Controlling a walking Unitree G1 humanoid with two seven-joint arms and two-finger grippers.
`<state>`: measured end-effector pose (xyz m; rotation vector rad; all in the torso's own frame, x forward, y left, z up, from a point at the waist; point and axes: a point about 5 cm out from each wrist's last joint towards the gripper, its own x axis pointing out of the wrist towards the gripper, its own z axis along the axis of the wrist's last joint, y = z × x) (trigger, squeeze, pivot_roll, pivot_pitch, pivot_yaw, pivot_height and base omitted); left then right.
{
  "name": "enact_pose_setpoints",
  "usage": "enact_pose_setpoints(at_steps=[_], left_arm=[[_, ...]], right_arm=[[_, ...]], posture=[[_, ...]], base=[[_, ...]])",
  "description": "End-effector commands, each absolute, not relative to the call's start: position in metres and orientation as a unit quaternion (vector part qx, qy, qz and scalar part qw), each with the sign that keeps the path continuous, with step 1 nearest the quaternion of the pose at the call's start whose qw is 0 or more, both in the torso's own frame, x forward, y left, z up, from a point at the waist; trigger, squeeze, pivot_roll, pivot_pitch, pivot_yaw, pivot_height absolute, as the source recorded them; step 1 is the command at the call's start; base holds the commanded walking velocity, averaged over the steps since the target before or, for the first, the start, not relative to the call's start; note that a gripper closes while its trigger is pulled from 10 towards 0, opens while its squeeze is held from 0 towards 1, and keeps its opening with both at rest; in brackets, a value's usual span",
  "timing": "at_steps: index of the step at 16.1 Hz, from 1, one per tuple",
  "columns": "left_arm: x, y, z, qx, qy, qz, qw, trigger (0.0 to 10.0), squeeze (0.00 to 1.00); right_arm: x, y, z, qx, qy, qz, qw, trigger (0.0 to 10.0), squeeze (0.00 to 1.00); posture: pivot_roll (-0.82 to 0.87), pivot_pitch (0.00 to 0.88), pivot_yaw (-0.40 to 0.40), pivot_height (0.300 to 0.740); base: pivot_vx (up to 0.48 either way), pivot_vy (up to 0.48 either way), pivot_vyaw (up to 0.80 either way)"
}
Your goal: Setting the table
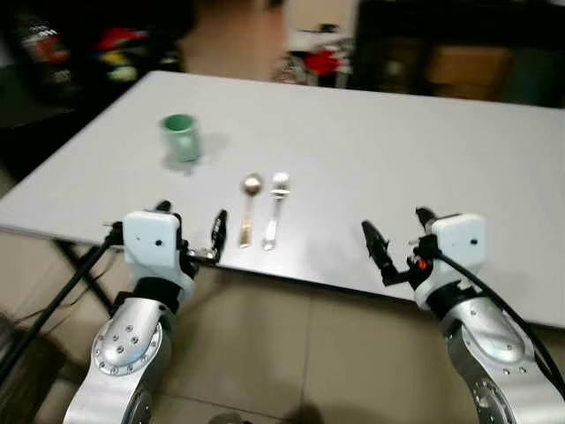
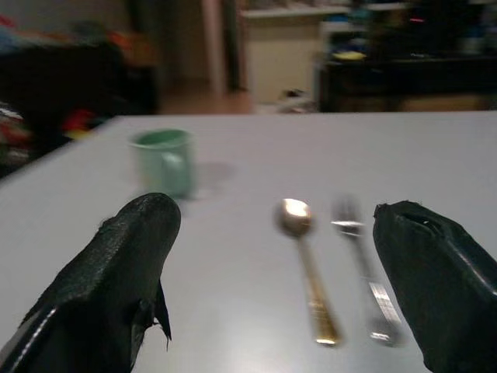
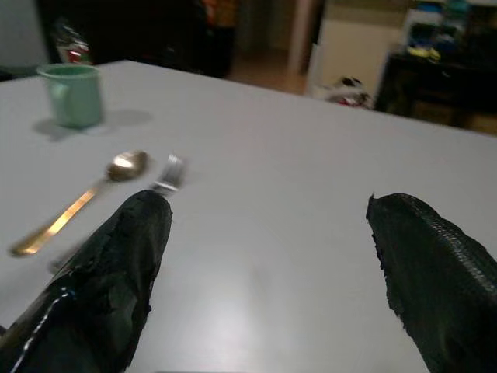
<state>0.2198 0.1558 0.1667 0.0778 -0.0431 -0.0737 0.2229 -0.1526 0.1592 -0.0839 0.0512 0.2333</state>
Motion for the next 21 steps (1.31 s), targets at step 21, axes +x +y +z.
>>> enact_pose_setpoints(at_steps=[21], left_arm=[[0.226, 0.151, 0.151, 0.067, 0.030, -0.084, 0.994, 10.0, 0.00]], right_arm=[[0.227, -0.141, 0.150, 0.004, 0.026, 0.134, 0.991, 10.0, 1.00]], posture=[[0.03, 0.000, 0.079, 0.740]], base=[[0.000, 0.000, 0.80]])
